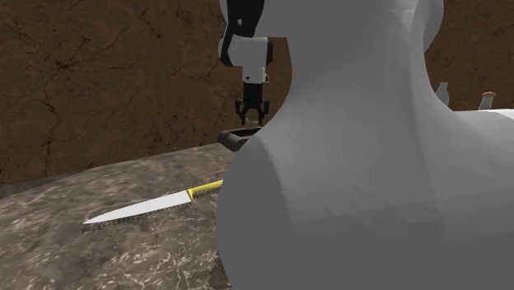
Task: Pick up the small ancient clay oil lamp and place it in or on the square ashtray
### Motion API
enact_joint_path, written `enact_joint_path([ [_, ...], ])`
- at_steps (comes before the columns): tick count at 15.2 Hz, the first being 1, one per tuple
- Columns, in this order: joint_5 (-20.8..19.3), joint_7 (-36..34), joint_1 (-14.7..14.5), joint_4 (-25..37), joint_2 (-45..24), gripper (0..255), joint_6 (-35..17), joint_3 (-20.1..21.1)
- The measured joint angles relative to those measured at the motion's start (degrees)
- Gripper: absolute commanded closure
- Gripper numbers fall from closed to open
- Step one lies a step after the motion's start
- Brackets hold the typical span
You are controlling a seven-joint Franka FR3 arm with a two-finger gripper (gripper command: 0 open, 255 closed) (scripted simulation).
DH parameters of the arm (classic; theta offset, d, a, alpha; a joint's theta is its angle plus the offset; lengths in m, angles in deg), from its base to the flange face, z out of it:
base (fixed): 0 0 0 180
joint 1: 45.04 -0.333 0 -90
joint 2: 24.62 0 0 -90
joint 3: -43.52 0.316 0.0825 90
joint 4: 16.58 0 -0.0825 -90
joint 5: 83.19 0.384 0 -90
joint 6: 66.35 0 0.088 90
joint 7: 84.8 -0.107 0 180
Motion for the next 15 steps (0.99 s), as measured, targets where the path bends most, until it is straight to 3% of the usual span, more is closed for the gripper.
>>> enact_joint_path([
  [7, 0.03, 0.05, -0.1, -1.37, 0.09, 255, -1.3, 0.02],
  [8, 0.03, 0.04, -0.1, -1.37, 0.09, 0, -1.31, 0.02],
  [15, 0.0, -0.02, -0.07, -0.51, 0.09, 0, -0.47, 0.0],
])
